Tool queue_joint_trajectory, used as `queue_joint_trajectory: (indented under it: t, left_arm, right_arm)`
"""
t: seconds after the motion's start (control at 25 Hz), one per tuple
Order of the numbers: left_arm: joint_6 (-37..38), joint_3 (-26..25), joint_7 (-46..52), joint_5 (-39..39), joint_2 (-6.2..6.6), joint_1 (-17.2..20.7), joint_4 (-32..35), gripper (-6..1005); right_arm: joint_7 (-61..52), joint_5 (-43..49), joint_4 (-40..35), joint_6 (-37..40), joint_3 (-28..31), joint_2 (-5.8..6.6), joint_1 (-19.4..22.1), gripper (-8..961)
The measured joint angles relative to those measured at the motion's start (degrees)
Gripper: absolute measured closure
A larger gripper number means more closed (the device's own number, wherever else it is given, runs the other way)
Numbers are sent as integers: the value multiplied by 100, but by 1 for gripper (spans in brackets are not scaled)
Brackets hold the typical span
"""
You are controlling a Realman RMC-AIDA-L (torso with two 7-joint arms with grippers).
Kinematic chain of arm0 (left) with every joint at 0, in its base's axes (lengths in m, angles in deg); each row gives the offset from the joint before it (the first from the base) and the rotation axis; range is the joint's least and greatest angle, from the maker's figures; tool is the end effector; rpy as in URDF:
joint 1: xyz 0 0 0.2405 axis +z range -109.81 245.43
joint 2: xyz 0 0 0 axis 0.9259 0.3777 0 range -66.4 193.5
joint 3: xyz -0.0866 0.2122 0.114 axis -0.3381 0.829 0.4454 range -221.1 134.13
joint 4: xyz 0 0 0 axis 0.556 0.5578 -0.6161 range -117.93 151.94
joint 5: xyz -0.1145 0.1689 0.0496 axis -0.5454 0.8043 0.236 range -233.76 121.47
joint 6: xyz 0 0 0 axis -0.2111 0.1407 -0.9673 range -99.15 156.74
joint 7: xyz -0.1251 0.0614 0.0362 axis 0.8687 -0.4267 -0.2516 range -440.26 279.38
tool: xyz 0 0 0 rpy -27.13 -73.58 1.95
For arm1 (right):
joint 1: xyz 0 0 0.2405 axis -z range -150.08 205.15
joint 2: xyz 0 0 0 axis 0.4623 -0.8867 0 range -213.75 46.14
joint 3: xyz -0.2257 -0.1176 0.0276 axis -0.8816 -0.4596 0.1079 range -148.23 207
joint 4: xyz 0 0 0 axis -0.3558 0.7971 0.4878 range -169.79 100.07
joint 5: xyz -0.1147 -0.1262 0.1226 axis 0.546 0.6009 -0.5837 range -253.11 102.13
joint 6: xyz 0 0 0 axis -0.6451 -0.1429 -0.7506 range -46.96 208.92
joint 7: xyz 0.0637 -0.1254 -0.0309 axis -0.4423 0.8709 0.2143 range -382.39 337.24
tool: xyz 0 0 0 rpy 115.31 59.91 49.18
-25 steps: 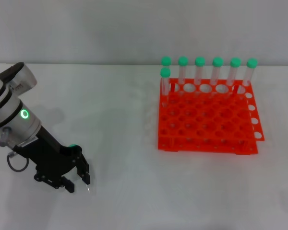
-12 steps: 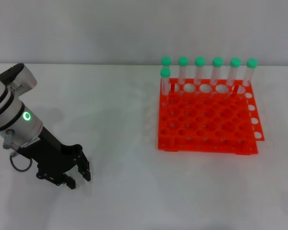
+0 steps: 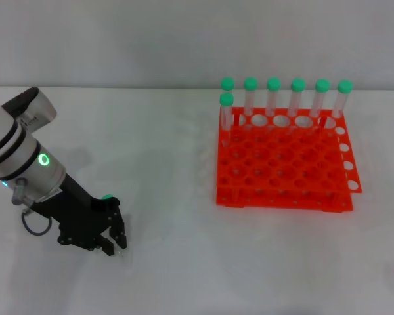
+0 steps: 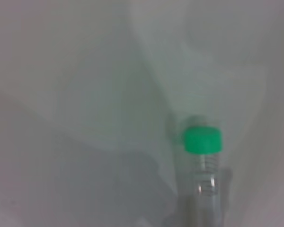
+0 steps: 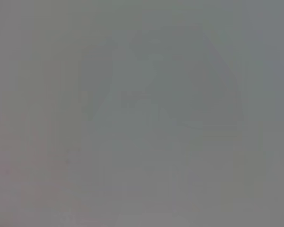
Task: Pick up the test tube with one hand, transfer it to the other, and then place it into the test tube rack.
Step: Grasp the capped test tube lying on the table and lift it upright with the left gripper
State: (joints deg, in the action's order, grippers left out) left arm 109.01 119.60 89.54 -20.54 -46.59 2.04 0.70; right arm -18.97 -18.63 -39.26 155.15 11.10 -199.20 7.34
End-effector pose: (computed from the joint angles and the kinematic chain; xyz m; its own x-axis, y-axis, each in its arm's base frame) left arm -0.2486 0.3915 0.0008 -0.2790 0.9600 0.0226 0.8990 0.2694 -0.3453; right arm 0.3961 0.2948 0.0749 0.9309 0.0696 -0.3586 -0.3647 0.1231 -0.9229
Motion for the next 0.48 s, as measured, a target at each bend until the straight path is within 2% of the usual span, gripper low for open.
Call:
queue_joint_trajectory:
  t: [0.16, 0.48]
  left_arm:
    - [-46, -5, 21, -35, -7, -4, 86, 800]
    - [-53, -5, 21, -62, -19, -31, 101, 825]
  right_arm:
    - [0, 0, 0, -11, 0, 7, 7, 423]
    - [52, -8, 0, -54, 0, 9, 7, 422]
